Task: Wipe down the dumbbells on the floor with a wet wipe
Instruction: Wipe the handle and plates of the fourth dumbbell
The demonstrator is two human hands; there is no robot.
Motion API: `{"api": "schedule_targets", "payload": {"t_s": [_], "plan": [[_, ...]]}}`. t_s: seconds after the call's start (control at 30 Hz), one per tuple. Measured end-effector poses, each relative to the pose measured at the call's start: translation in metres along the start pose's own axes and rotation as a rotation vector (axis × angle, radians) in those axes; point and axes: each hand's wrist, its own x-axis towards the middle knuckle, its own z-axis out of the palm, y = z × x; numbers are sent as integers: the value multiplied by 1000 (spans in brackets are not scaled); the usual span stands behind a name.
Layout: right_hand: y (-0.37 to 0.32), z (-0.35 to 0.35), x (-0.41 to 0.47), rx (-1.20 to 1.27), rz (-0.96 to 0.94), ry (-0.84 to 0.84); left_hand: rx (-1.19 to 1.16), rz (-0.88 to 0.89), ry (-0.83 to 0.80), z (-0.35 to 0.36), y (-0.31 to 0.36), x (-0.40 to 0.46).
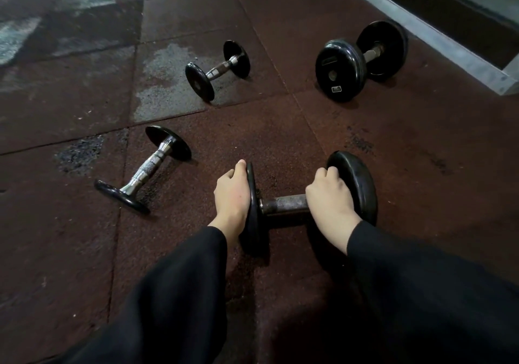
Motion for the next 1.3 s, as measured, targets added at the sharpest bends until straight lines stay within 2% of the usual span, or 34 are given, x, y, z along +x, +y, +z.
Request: {"api": "schedule_targets", "payload": {"t_s": [0.1, 0.2, 0.37, 0.47, 0.67, 0.73, 0.87, 1.07, 1.13, 1.3], "plan": [[-3, -1, -11, 45, 39, -18, -4, 3, 3, -1, -2, -1], [1, -11, -8, 200, 43, -72, -4, 8, 11, 0, -1, 0], [-22, -20, 11, 433, -96, -159, -7, 25, 32, 0, 3, -4], [-40, -21, 14, 536, -204, -133, 1, 35, 18, -1, 3, -4], [-25, 2, -3, 763, -299, 51, -20, 39, 29, 0, 1, -4], [-27, 1, 1, 770, -298, 28, -22, 42, 29, 0, 0, -5], [-38, -10, 13, 632, -321, 8, -20, 25, 38, 0, 1, -4], [-35, 7, 2, 601, -413, 113, -21, 53, 37, 0, 1, -5], [-39, 12, -5, 612, -413, 172, -17, 41, 33, 1, 2, -5], [-41, 51, -33, 600, -397, 472, -18, 57, 26, 0, 1, -5]]}}
